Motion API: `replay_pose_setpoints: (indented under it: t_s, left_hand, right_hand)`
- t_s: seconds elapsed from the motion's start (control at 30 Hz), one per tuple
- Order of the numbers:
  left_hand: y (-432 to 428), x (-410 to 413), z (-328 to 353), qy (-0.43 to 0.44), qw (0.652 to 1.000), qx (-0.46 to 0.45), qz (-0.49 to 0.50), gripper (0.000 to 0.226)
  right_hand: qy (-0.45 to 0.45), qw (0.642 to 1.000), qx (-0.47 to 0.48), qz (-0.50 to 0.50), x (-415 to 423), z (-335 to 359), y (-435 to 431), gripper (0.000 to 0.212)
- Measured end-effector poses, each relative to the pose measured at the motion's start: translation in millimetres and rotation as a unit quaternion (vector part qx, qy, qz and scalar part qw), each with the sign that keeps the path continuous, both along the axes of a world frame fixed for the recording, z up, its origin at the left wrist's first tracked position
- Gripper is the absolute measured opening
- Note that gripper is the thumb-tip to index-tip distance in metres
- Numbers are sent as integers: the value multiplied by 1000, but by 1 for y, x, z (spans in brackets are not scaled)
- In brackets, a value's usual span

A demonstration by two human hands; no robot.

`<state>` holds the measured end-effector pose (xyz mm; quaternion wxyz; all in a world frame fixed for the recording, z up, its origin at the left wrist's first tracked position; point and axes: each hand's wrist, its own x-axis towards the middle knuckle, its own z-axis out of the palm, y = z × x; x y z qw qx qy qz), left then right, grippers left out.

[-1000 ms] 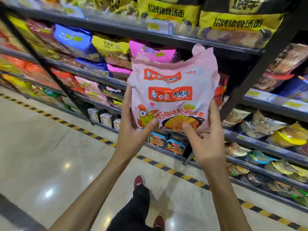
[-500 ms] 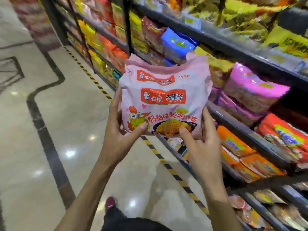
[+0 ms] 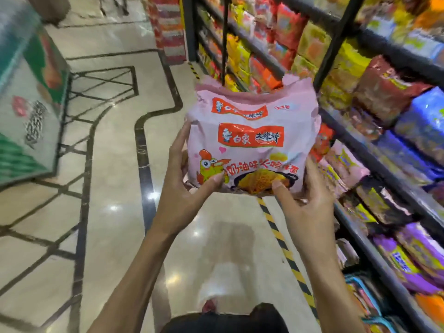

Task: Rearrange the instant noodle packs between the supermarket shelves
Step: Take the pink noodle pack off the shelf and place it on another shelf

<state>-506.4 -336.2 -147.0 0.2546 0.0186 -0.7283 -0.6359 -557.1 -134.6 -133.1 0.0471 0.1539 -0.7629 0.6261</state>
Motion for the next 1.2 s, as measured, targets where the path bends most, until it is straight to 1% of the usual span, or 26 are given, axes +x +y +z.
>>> replay_pose_setpoints:
  t_s: [0.13,0.37,0.57,0.7,0.87,1.07,1.2]
  left_hand:
    - [-49,-31,0,2,1000,-10,28,93]
    - [-121,-113,-1,3,999,-6,43,91]
    - [-190,-212,-8,-4,999,-3,53,93]
    - [-240,-273,-8,-3,996,-8,88,94]
    - [-298,-340,-4,-4,995,2,101,94]
    - [-369,-433,1,-6,997,-20,77,93]
    - [-417,-494,-1,-9,999,-20,50,93]
  right_hand:
    - [-3,999,-8,32,-38,3,-51,49]
    - [-12,998,7,63,-124,4,-122,61]
    - [1,997,22,76,-231,3,-189,56]
    - [9,993,28,111,-304,8,-242,54]
    - [-12,988,12,153,-380,17,-302,57]
    - [-18,992,18,124,-460,22,-362,59]
    - [-1,997,28,78,-512,20,-407,58]
